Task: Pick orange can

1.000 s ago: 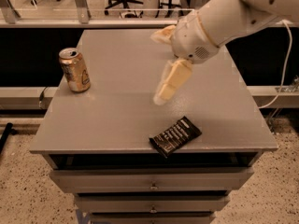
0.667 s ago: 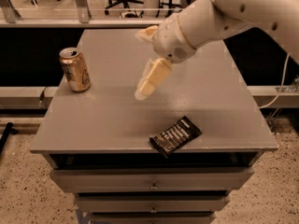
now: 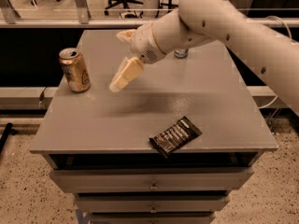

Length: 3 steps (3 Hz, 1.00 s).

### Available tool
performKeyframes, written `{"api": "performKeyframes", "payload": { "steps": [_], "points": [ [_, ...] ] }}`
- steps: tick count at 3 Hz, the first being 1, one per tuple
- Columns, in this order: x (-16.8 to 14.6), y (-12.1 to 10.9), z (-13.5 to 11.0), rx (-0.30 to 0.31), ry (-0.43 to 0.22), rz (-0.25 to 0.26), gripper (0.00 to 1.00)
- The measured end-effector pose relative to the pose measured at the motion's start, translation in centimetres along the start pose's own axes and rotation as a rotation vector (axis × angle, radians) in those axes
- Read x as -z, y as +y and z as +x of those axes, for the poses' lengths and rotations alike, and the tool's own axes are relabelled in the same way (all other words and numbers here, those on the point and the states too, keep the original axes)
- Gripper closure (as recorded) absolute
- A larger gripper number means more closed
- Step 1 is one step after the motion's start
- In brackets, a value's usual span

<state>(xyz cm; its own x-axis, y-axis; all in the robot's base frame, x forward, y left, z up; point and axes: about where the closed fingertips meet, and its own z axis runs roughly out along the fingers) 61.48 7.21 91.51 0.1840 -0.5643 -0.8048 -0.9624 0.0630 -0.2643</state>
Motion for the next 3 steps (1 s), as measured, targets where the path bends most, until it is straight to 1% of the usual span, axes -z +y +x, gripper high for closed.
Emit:
{"api": "performKeyframes", "payload": {
  "steps": [1,2,3],
  "points": [
    [-3.1,-1.3,-0.5,-0.026,-0.083,0.000,0.00],
    [-6.1,-2.1,-1.4,-0.042,-0.159,-0.015,0.00],
    [-9.3,-2.3,-2.3,-0.054,-0.218,-0.047,0.00]
  ]
}}
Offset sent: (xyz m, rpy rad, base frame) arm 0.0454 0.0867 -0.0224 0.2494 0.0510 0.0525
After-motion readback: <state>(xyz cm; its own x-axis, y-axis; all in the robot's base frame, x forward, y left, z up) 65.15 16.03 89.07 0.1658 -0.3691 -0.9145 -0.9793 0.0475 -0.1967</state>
